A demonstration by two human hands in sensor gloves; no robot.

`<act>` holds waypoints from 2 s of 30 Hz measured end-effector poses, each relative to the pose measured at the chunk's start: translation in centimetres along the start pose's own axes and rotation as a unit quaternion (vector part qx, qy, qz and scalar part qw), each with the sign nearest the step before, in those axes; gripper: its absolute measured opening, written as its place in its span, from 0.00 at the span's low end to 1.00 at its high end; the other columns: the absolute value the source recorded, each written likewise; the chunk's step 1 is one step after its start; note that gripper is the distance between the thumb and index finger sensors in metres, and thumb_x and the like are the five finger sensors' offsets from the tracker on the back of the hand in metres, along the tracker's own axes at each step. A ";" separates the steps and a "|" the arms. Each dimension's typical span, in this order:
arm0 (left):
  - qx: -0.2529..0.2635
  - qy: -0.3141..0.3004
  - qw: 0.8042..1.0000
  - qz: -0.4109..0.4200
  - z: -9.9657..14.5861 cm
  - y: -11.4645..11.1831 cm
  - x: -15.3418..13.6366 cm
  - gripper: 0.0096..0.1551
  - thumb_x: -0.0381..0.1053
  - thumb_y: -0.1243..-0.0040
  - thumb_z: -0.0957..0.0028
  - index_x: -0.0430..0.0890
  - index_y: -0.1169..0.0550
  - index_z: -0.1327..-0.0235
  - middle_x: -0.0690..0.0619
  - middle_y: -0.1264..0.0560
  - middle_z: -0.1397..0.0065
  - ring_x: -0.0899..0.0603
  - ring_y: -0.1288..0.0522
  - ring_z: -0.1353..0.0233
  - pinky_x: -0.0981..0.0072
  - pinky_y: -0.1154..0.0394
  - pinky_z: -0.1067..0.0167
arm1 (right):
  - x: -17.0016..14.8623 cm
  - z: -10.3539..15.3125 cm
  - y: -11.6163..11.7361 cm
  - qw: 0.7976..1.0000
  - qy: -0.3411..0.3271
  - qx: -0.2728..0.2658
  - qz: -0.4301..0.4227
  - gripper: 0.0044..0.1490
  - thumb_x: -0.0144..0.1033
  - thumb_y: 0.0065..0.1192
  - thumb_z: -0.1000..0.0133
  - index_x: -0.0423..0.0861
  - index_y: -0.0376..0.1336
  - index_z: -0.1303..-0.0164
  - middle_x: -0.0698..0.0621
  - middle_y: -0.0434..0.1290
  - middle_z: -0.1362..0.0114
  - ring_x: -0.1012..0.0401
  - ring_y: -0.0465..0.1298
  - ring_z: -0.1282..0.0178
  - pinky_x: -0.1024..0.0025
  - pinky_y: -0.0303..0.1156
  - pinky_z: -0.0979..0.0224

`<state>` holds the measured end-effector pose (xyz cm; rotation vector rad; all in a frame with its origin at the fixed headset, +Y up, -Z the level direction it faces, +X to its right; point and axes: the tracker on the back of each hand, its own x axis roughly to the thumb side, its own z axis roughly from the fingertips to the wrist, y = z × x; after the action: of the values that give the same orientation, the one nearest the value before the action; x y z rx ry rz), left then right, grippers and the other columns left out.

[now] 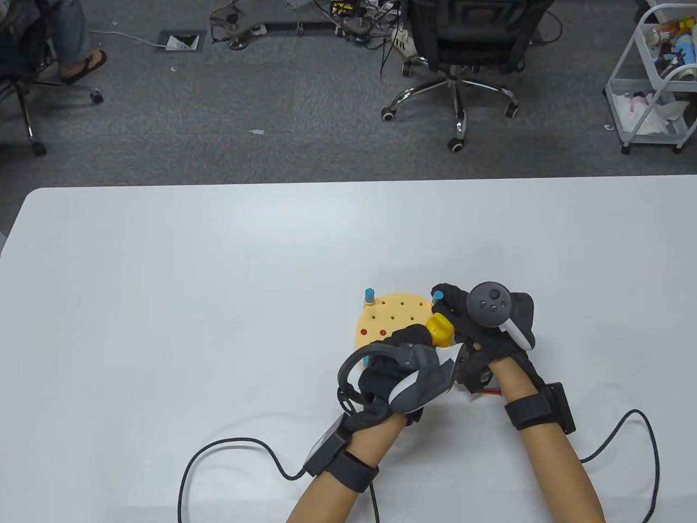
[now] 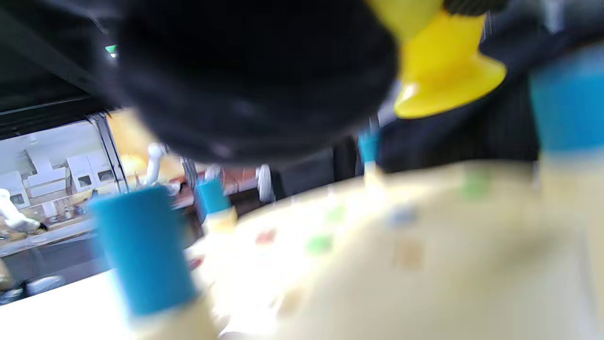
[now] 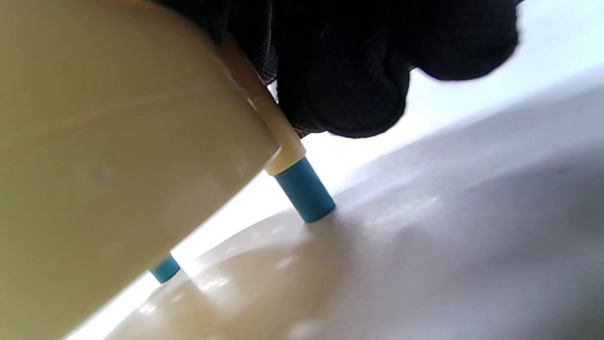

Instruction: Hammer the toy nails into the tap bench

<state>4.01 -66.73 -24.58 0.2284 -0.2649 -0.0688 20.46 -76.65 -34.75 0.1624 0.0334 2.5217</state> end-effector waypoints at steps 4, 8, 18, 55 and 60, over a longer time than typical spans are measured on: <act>-0.079 -0.040 0.991 -0.096 -0.5 -2.0 1.6 0.37 0.67 0.50 0.63 0.42 0.19 0.53 0.44 0.13 0.70 0.45 0.15 0.83 0.63 0.21 0.86 | 0.1 0.1 0.1 1.000 0.003 -0.005 0.010 0.37 0.51 0.52 0.50 0.52 0.59 0.29 0.44 0.75 0.34 0.55 0.80 0.52 0.63 0.77 0.50; -0.059 -0.014 0.998 0.008 -0.1 -1.5 0.2 0.37 0.63 0.41 0.63 0.36 0.15 0.56 0.37 0.11 0.73 0.40 0.15 0.86 0.57 0.23 0.89 | 0.0 0.0 0.1 1.000 0.003 0.001 -0.001 0.37 0.51 0.52 0.50 0.52 0.58 0.29 0.44 0.74 0.33 0.55 0.80 0.52 0.63 0.76 0.50; -0.101 0.031 0.981 -0.163 0.1 -2.5 0.2 0.37 0.69 0.58 0.69 0.48 0.21 0.59 0.51 0.13 0.73 0.51 0.14 0.86 0.67 0.19 0.88 | 0.2 0.0 0.2 1.000 0.003 -0.004 0.012 0.37 0.51 0.51 0.50 0.52 0.58 0.28 0.44 0.75 0.33 0.55 0.80 0.52 0.62 0.76 0.50; -0.032 0.209 0.905 0.369 5.2 -5.7 -18.4 0.38 0.66 0.46 0.60 0.43 0.23 0.45 0.42 0.14 0.59 0.42 0.12 0.68 0.57 0.19 0.71 | -3.5 8.4 -2.6 0.942 0.146 0.104 0.284 0.34 0.46 0.63 0.51 0.49 0.64 0.33 0.43 0.75 0.37 0.57 0.80 0.54 0.64 0.77 0.50; -0.030 0.205 0.909 0.361 5.3 -5.7 -18.3 0.38 0.66 0.47 0.60 0.43 0.23 0.45 0.43 0.14 0.59 0.42 0.12 0.68 0.57 0.19 0.71 | -3.5 9.3 -1.2 0.922 0.090 0.077 0.368 0.32 0.45 0.62 0.52 0.52 0.63 0.36 0.45 0.73 0.37 0.58 0.79 0.50 0.64 0.77 0.48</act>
<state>-15.22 -71.68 -25.52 0.0672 0.0867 0.7018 25.16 -77.82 -25.93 -0.0028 0.2947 3.2823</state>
